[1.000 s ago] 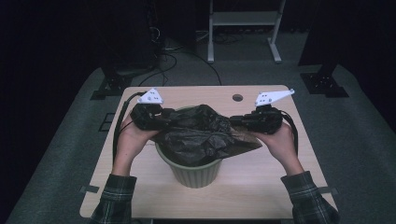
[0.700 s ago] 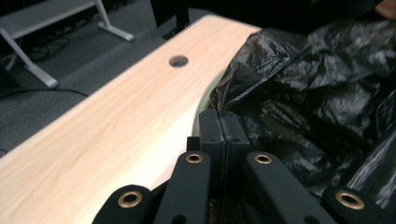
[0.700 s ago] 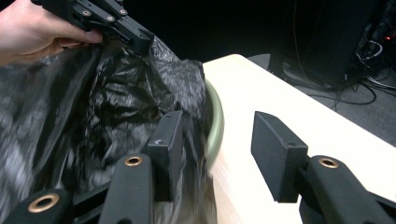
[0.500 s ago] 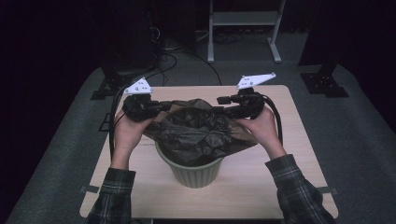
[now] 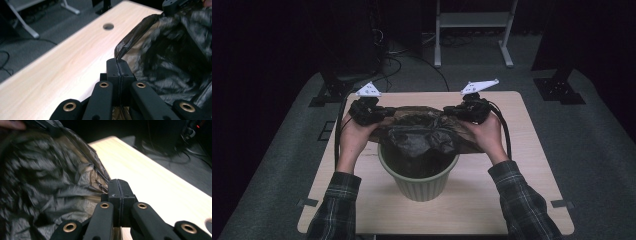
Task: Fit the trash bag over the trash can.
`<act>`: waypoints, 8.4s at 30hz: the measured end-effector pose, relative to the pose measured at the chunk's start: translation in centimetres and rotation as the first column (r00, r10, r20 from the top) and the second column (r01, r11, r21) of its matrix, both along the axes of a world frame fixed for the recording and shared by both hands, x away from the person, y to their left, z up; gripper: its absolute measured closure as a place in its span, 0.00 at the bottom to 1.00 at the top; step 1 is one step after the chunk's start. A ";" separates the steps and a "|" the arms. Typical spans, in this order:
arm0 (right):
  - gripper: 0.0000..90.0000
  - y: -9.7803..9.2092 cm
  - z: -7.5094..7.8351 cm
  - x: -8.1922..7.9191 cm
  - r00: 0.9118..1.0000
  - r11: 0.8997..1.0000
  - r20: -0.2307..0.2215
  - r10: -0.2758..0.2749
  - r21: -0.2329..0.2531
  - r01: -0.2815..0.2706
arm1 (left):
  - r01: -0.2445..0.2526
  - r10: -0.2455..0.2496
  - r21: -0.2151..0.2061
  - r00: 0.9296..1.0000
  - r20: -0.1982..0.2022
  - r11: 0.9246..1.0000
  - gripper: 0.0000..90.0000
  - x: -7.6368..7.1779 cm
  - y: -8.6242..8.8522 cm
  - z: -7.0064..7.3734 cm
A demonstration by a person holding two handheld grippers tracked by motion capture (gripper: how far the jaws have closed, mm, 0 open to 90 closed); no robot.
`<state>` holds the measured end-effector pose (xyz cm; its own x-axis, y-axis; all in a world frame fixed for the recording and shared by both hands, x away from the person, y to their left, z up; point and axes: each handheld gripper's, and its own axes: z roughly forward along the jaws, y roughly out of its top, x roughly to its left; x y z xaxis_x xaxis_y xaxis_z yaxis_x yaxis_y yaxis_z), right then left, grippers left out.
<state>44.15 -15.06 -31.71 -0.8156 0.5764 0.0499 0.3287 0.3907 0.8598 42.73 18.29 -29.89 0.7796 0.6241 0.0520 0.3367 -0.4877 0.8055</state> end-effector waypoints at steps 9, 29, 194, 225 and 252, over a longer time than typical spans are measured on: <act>0.83 -0.6 -1.8 0.1 0.999 0.999 -0.015 -0.038 -0.024 0.037 | -0.003 0.003 0.003 0.998 -0.059 1.000 1.00 0.5 0.7 -2.3; 0.83 -3.6 1.4 -7.4 0.967 0.959 -0.006 0.253 0.132 -0.250 | 0.003 -0.003 -0.007 0.999 -0.040 1.000 0.99 -0.8 1.1 -1.4; 1.00 -2.6 -0.7 -4.7 0.998 0.995 0.054 -0.027 0.100 0.021 | -0.066 0.069 0.035 0.993 -0.097 0.997 1.00 0.4 2.7 -5.8; 0.45 -5.9 -2.0 -5.1 0.990 0.987 0.055 -0.127 0.109 0.121 | -0.084 0.084 0.000 0.994 -0.064 0.996 0.45 -2.0 5.4 -4.7; 0.11 -4.0 1.9 -7.3 0.986 0.975 0.087 0.145 0.158 -0.158 | 0.103 -0.090 0.132 0.991 -0.100 0.986 0.00 -13.3 5.2 -12.0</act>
<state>36.83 -19.01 -29.86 -0.8978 0.4349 0.0690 0.2089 0.2827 0.9362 29.44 23.53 -41.84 0.8410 0.5381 0.0554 0.3538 -0.6247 0.6961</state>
